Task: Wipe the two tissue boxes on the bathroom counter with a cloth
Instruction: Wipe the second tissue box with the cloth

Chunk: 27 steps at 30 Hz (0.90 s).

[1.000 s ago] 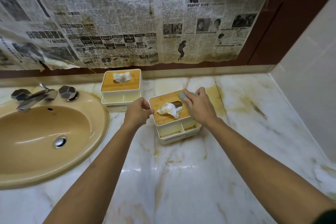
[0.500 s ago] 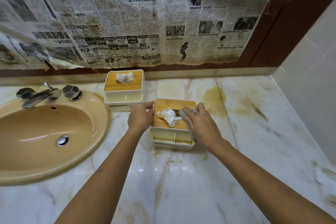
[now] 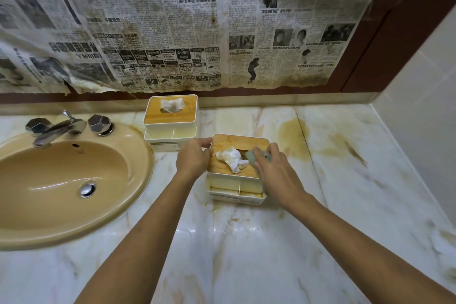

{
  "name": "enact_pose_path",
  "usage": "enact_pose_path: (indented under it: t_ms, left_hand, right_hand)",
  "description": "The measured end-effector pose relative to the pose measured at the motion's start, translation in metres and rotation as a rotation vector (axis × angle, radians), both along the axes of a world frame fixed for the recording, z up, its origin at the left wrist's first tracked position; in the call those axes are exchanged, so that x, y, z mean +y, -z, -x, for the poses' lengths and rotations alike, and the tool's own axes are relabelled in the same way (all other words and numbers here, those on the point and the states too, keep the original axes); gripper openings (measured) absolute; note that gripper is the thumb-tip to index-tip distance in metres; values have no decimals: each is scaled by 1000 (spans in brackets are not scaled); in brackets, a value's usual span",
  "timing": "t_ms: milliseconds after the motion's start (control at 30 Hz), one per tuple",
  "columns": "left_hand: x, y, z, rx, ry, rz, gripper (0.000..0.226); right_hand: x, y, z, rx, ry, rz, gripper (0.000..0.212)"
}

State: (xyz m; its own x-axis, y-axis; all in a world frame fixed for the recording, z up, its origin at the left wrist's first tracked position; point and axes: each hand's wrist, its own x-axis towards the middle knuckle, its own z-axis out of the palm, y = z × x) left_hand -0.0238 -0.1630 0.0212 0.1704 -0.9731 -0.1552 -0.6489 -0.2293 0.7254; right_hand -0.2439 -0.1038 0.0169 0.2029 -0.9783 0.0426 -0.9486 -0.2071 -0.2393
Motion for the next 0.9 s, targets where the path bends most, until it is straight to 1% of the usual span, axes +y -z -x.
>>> enact_pose_path:
  t_ms: [67,233,333,400,533,600,667,733,767,800,867,900]
  left_hand:
    - [0,0,0,8,1,-7,34]
    - [0,-1,-1,-8,17,-8,34]
    - [1,-2,0,-11,6,1,34]
    - [2,-3,1,-39,-2,10,33]
    - [3,-7,1,-70,11,11,32]
    - [5,-9,2,-100,19,4,31]
    - [6,-12,3,-119,21,3,32]
    - [9,-12,1,-101,50,11,32]
    - [10,-10,-1,-56,77,21,32]
    - [12,-10,-3,10,100,26,33]
    - [17,-9,-6,141,119,40,34]
    - [20,-11,-7,185,123,48,36]
  right_hand:
    - [-12,-3,2,-23,9,-1,45]
    - [-62,-6,1,-69,137,-29,43]
    - [-52,-6,-1,-91,156,-26,46]
    - [-32,-4,-1,-109,127,-5,46]
    - [19,-2,-2,-134,-10,31,40]
    - [31,-7,4,-208,-94,-13,37]
    - [27,-15,15,-284,-174,-101,35]
    - [16,-24,26,-360,-195,-179,31]
    - [10,-28,30,-414,-165,-167,29]
    - [2,-32,34,-474,-106,-112,28]
    - [-14,-40,37,-568,53,29,28]
    - [-25,-42,39,-587,131,53,29]
